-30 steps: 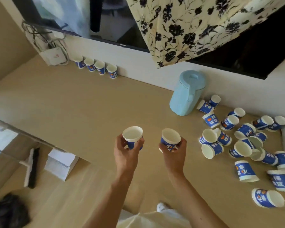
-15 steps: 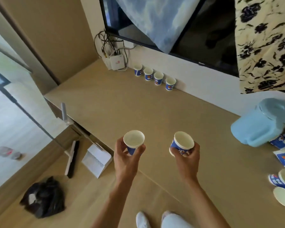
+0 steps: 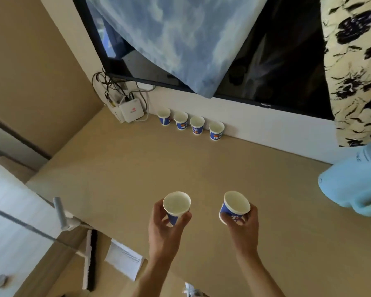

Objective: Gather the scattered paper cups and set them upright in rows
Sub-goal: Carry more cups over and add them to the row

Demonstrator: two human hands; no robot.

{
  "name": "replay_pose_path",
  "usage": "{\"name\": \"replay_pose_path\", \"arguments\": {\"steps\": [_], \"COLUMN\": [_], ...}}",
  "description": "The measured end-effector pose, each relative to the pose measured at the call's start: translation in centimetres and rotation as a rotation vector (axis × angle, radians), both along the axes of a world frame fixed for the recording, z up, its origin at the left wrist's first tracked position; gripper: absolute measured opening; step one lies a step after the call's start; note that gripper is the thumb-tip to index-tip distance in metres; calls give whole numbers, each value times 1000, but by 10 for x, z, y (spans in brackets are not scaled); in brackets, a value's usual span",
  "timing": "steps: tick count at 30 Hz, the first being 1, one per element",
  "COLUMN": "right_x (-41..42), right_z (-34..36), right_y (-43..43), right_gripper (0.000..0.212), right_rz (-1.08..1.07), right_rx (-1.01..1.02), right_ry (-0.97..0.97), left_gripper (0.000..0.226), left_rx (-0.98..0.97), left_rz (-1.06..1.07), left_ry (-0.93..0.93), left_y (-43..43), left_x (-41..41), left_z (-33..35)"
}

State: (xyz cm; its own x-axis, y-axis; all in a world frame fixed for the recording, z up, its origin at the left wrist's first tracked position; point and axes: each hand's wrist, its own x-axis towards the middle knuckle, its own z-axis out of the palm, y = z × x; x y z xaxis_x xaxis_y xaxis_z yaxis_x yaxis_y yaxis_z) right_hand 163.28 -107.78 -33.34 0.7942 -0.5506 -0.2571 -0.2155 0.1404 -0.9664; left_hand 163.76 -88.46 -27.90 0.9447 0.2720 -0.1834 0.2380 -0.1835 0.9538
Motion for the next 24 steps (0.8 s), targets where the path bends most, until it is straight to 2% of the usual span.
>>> {"name": "replay_pose_path", "arguments": {"steps": [9, 17, 24], "right_x": [87, 174, 272], "right_z": [-17, -46, -82], "right_y": [-1, -34, -77], "right_gripper": [65, 61, 55], "right_rz": [-34, -7, -54], "right_rx": [-30, -187, -287], "right_ry": [28, 6, -65], "left_gripper": [59, 64, 71], "left_rx": [89, 66, 133], "left_rz": [-115, -165, -265], "left_ry": [22, 13, -98], "left_y": [34, 36, 42], "left_x": [99, 164, 212], "left_z": [-13, -68, -121]}}
